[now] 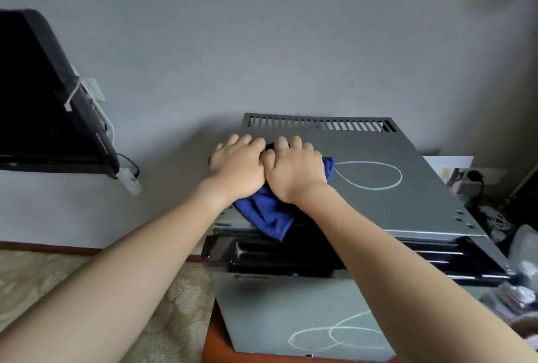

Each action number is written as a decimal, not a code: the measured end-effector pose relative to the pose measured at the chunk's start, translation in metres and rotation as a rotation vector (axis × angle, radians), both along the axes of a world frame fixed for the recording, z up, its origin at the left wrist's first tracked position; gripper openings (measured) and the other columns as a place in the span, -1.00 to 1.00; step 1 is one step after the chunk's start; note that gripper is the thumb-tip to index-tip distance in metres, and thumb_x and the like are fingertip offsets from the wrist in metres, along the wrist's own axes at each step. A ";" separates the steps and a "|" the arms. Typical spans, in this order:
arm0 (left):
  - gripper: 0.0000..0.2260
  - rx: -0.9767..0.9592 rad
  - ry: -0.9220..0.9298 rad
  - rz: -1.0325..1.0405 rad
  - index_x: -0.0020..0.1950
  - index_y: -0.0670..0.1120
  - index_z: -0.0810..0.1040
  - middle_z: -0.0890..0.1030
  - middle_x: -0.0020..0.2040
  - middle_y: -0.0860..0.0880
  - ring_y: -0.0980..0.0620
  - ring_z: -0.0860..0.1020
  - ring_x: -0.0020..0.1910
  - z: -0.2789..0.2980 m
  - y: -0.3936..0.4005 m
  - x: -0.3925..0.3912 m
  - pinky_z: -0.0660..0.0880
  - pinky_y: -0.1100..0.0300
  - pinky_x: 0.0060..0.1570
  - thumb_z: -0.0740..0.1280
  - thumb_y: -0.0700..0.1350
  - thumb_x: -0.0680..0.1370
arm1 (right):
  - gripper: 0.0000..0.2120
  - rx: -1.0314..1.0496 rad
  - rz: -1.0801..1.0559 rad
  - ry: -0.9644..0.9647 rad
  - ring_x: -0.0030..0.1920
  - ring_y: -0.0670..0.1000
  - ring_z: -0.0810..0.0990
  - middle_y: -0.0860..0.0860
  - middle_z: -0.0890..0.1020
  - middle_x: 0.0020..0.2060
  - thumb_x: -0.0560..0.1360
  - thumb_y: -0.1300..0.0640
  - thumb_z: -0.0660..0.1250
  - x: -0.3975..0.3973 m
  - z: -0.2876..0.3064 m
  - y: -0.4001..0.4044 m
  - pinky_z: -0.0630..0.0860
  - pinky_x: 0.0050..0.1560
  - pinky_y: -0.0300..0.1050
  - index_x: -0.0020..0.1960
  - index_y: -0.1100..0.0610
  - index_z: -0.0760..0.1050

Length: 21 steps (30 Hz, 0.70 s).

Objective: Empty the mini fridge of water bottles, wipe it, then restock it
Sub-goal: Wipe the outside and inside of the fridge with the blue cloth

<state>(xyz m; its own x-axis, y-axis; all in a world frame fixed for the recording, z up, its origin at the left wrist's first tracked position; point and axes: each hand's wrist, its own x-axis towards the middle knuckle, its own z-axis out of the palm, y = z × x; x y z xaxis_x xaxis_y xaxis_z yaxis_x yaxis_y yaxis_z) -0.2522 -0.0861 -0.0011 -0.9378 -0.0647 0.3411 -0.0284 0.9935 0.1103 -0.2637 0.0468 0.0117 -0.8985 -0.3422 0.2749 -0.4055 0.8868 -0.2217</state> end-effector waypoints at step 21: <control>-0.72 0.063 0.058 -0.018 -0.22 0.05 0.29 0.59 -0.03 0.01 -0.13 0.50 0.06 -0.001 0.062 -0.045 0.27 0.06 -0.16 0.04 0.11 0.64 | -0.60 -0.083 -0.038 -0.077 0.26 0.26 0.44 0.19 0.49 0.23 0.66 -0.05 -0.03 -0.039 0.004 0.062 0.33 0.22 0.13 0.23 0.16 0.43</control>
